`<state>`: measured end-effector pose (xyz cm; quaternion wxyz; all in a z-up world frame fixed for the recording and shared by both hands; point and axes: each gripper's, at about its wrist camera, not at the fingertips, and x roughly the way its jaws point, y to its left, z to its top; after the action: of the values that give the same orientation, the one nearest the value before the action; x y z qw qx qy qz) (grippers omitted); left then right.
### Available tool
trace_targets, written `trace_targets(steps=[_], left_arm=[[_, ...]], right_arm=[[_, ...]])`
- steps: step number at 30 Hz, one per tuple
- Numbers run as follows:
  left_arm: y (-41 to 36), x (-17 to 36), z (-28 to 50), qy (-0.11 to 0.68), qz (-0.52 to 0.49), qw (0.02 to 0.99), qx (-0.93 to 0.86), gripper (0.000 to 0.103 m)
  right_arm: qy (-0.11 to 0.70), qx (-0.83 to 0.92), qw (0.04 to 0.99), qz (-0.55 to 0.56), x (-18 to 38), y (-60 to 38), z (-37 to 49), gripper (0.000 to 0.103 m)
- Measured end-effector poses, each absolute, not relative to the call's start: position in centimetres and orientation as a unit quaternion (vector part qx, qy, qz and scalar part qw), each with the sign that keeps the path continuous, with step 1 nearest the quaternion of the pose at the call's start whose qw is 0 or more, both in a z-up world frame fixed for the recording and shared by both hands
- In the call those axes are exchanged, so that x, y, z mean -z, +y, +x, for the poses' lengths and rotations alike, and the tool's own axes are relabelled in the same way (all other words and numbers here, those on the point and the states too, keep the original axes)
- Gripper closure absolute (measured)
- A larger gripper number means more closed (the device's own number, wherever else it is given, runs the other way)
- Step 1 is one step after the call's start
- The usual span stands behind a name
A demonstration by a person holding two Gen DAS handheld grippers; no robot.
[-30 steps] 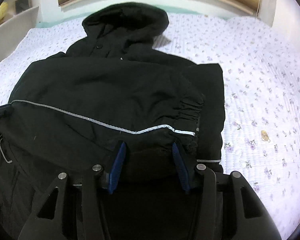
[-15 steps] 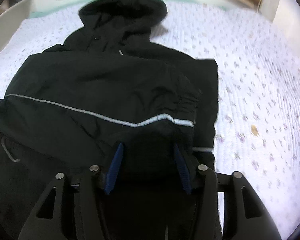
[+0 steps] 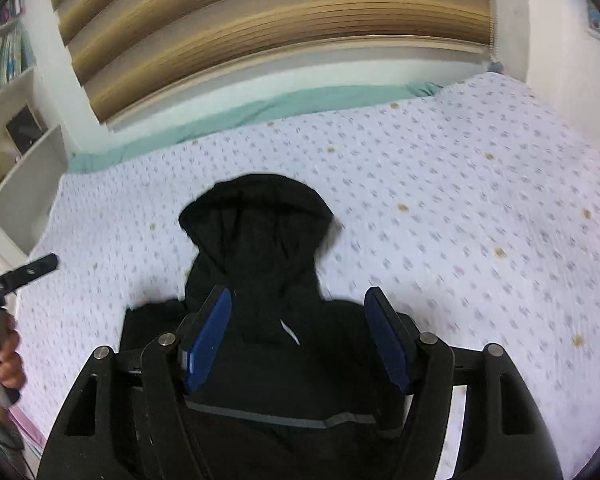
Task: Fold large clothes
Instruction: 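Grasp the jacket hood with both tools, then lift the hood with both tools and fold it over toward the hem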
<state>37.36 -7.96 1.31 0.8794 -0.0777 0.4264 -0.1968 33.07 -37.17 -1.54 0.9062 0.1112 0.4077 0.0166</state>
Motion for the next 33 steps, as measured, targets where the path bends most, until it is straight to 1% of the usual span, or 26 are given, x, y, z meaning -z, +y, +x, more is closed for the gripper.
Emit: trace_targets(steps=[2,4,8,12,17,18,19,20,21,22,23,25,26,28,29,31,33], left_arm=[[-9.0,0.2,40.8,0.443,-0.072,0.874,0.184,0.032],[-9.9,2.0,43.8,0.458,-0.070,0.868,0.178,0.032],[-12.0,7.2,49.9,0.489,-0.068,0.854,0.167,0.032],[-13.0,11.4,53.6,0.506,-0.071,0.844,0.164,0.032],[-14.6,14.9,56.6,0.519,-0.068,0.837,0.160,0.032],[-14.9,15.5,57.2,0.521,-0.061,0.838,0.153,0.032],[-15.2,16.1,57.7,0.522,-0.054,0.839,0.144,0.034],[-15.2,16.6,58.2,0.524,-0.049,0.840,0.135,0.049],[-15.0,17.1,58.8,0.528,-0.045,0.839,0.125,0.081],[-14.5,17.3,59.4,0.531,-0.051,0.837,0.120,0.091],[-13.4,17.0,59.6,0.528,-0.073,0.838,0.115,0.091],[-10.2,14.8,58.8,0.492,-0.155,0.844,0.149,0.090],[-8.7,13.5,57.9,0.472,-0.196,0.841,0.180,0.088],[-8.1,12.1,56.6,0.453,-0.205,0.843,0.206,0.088],[-8.3,11.9,56.0,0.448,-0.193,0.847,0.211,0.087],[-8.7,13.5,55.8,0.462,-0.163,0.847,0.207,0.086],[-9.0,18.2,56.9,0.521,-0.140,0.824,0.175,0.077]], right_arm=[[0.420,-0.021,0.898,0.126,2.8,-37.3,36.1,0.031],[0.441,-0.024,0.885,0.148,5.3,-37.6,39.4,0.031],[0.473,-0.007,0.867,0.155,10.0,-38.6,44.6,0.031],[0.492,-0.002,0.853,0.173,14.1,-40.1,48.9,0.031],[0.503,0.000,0.843,0.191,17.6,-41.0,52.8,0.031],[0.508,0.000,0.839,0.196,18.2,-41.0,53.5,0.035],[0.513,-0.001,0.835,0.199,18.9,-41.0,54.1,0.042],[0.523,-0.011,0.827,0.204,19.8,-40.9,54.9,0.071],[0.530,-0.014,0.824,0.202,20.2,-40.8,55.3,0.094],[0.532,-0.004,0.826,0.189,20.1,-40.8,55.5,0.095],[0.512,0.007,0.841,0.174,18.8,-41.2,54.9,0.096],[0.465,0.002,0.871,0.157,15.6,-41.7,53.1,0.097],[0.446,-0.003,0.884,0.138,14.2,-41.5,52.0,0.097],[0.430,-0.007,0.895,0.122,13.1,-41.3,50.8,0.097],[0.430,-0.010,0.894,0.130,13.4,-41.4,50.3,0.097],[0.440,-0.021,0.886,0.149,15.2,-41.8,50.4,0.097],[0.481,-0.020,0.861,0.162,19.3,-42.2,51.2,0.096]])
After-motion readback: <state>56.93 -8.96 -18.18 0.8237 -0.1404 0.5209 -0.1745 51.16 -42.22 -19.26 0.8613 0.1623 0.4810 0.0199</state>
